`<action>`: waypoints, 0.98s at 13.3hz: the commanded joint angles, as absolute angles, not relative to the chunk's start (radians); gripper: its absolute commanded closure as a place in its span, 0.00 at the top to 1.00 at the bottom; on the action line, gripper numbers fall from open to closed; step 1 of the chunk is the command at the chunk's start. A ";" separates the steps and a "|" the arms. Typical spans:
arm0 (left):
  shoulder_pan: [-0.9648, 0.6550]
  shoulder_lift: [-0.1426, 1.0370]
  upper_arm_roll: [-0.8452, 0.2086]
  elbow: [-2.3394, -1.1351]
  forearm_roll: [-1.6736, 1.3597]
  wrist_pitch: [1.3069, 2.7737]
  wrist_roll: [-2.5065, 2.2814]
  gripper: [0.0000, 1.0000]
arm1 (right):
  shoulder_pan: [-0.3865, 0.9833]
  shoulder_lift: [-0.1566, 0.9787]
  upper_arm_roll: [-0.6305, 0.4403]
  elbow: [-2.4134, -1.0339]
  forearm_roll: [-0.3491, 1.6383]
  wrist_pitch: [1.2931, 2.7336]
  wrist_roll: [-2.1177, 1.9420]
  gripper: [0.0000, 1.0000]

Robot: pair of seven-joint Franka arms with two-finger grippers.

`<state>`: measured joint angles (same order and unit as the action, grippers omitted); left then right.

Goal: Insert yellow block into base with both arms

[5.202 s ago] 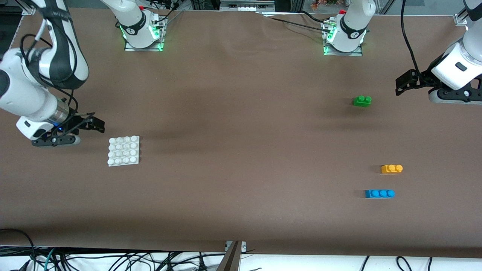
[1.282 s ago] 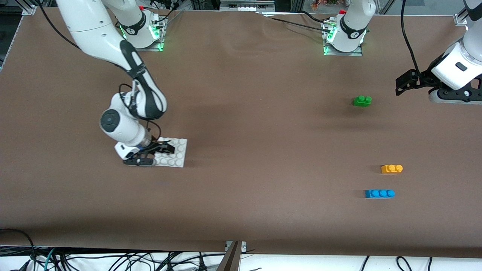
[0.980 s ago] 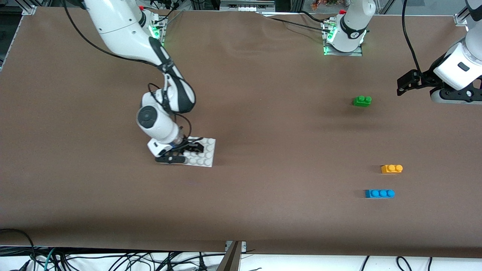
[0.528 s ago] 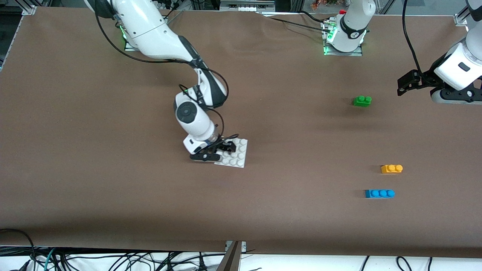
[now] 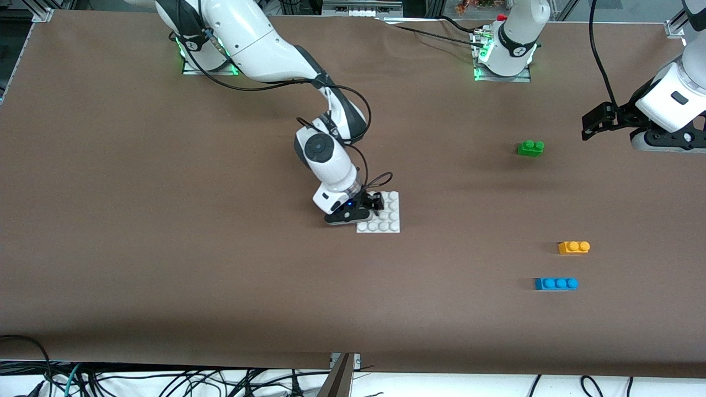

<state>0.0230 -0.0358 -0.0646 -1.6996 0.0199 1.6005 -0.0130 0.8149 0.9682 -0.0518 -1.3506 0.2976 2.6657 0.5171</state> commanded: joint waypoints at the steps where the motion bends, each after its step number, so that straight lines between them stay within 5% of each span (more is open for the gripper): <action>1: 0.026 -0.028 -0.067 -1.672 0.015 1.577 0.000 1.00 | 0.845 1.058 -0.052 -1.241 0.295 2.688 0.546 0.71; 6: 0.026 -0.028 -0.067 -1.672 0.015 1.577 0.000 1.00 | 0.810 1.052 -0.049 -1.235 0.304 2.678 0.538 0.75; 9: 0.026 -0.028 -0.069 -1.672 0.015 1.577 -0.003 1.00 | 0.773 1.051 -0.032 -1.201 0.322 2.643 0.569 1.00; 13: 0.028 -0.026 -0.064 -1.675 0.014 1.577 -0.008 1.00 | 0.753 1.031 -0.043 -1.118 0.322 2.504 0.608 1.00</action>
<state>0.0231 -0.0355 -0.0646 -1.6995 0.0199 1.6005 -0.0131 0.7670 1.0241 -0.0499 -1.1757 0.3086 2.5479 0.5938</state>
